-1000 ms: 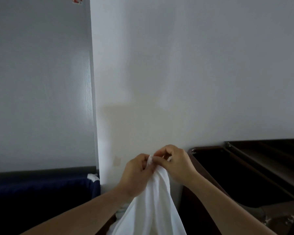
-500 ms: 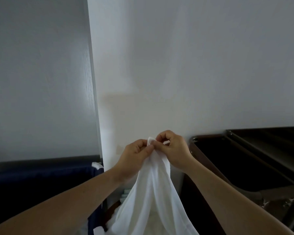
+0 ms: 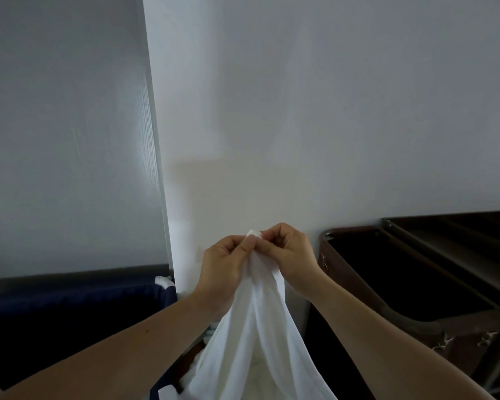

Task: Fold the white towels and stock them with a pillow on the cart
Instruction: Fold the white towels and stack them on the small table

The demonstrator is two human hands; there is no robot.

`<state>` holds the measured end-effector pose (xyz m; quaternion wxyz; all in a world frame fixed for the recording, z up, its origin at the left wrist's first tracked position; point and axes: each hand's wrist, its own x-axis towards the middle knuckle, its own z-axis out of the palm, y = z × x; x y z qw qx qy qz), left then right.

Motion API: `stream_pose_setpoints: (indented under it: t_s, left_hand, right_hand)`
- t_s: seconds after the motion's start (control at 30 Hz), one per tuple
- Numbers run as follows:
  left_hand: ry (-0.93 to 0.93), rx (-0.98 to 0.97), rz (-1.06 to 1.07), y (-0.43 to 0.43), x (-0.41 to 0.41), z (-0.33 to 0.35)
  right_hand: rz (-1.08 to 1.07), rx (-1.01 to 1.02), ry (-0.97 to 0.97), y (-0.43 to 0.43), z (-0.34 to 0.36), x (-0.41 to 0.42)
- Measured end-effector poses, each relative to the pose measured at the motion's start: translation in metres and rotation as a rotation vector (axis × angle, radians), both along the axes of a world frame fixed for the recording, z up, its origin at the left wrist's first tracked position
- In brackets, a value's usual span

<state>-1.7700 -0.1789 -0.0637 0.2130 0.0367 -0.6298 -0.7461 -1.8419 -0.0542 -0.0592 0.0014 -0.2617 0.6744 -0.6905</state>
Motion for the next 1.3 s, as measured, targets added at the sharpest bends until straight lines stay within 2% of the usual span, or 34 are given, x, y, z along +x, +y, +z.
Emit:
stream_pose_setpoints:
  t_s: [0.13, 0.23, 0.33, 0.4, 0.5, 0.6, 0.83, 0.97, 1.13, 1.23, 1.3]
  left_hand:
    - [-0.007, 0.184, -0.076, -0.001, 0.003, -0.002]
    - [-0.013, 0.205, -0.067, -0.003, 0.006, -0.005]
    - [-0.029, 0.081, 0.023, -0.005, 0.006, -0.006]
    - [-0.02, -0.085, 0.078, -0.008, 0.005, -0.001]
    - [0.065, -0.337, 0.133, -0.018, 0.002, 0.02]
    - [0.192, -0.478, 0.149, -0.025, -0.006, 0.063]
    - [0.485, -0.526, 0.245, -0.028, -0.03, 0.186]
    - [0.477, -0.453, 0.325, -0.049, -0.044, 0.234]
    - [0.285, -0.441, 0.333, -0.076, -0.053, 0.231]
    - [0.263, -0.36, 0.303, -0.08, -0.051, 0.234]
    - [0.268, -0.307, 0.315, -0.081, -0.048, 0.241]
  right_hand:
    - [0.033, -0.066, -0.041, -0.004, -0.002, 0.003]
    - [0.059, -0.087, -0.067, -0.008, -0.006, 0.004]
    - [0.081, -0.092, -0.064, -0.011, -0.009, 0.004]
    - [0.074, -0.038, -0.022, -0.008, -0.007, 0.002]
    - [0.157, 0.006, -0.012, 0.005, 0.009, -0.006]
    - [0.233, 0.069, 0.023, 0.014, 0.045, -0.012]
    - [0.357, -0.027, 0.124, 0.024, 0.139, -0.003]
    - [0.458, -0.101, 0.151, 0.037, 0.173, -0.002]
    - [0.36, 0.19, 0.057, 0.043, 0.157, -0.005]
    - [0.057, 0.115, 0.24, 0.054, 0.173, -0.012]
    - [-0.038, 0.153, 0.319, 0.058, 0.178, -0.015]
